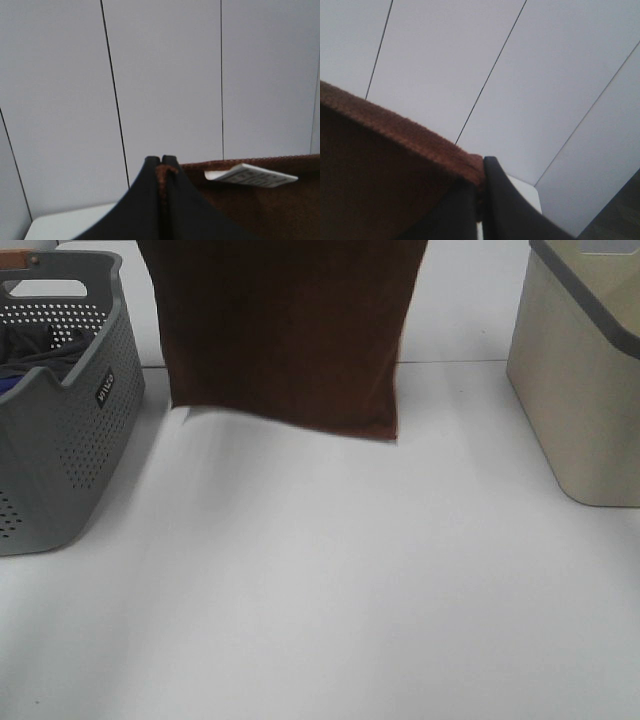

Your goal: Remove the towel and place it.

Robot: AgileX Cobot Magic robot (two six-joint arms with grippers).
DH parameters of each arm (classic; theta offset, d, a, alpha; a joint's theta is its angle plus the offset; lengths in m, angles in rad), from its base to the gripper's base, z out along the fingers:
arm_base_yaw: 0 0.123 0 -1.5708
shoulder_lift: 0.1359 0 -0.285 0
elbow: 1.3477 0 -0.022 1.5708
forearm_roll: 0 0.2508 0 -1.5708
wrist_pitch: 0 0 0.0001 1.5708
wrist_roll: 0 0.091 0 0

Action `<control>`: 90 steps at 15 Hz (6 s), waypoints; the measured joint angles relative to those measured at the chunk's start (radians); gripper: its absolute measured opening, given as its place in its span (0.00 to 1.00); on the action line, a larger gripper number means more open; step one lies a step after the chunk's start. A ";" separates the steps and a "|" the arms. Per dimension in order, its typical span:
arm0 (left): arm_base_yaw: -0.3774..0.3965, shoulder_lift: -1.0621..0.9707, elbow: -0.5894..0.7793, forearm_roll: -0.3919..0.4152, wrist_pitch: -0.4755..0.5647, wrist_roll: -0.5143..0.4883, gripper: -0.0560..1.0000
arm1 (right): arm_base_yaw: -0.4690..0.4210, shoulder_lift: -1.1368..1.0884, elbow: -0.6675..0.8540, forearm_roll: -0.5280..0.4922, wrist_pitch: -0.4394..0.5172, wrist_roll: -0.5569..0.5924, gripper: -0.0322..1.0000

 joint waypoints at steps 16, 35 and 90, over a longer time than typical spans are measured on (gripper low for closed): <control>-0.040 0.102 0.070 -0.370 0.793 0.274 0.05 | 0.004 -0.007 0.451 0.271 0.452 -0.040 0.03; -0.623 -0.490 1.194 -0.630 0.764 -0.044 0.05 | -0.003 -0.753 1.713 0.860 0.451 -0.128 0.03; -0.050 0.225 0.490 -0.459 0.426 0.163 0.64 | -0.207 0.599 0.294 0.732 0.111 -0.119 0.14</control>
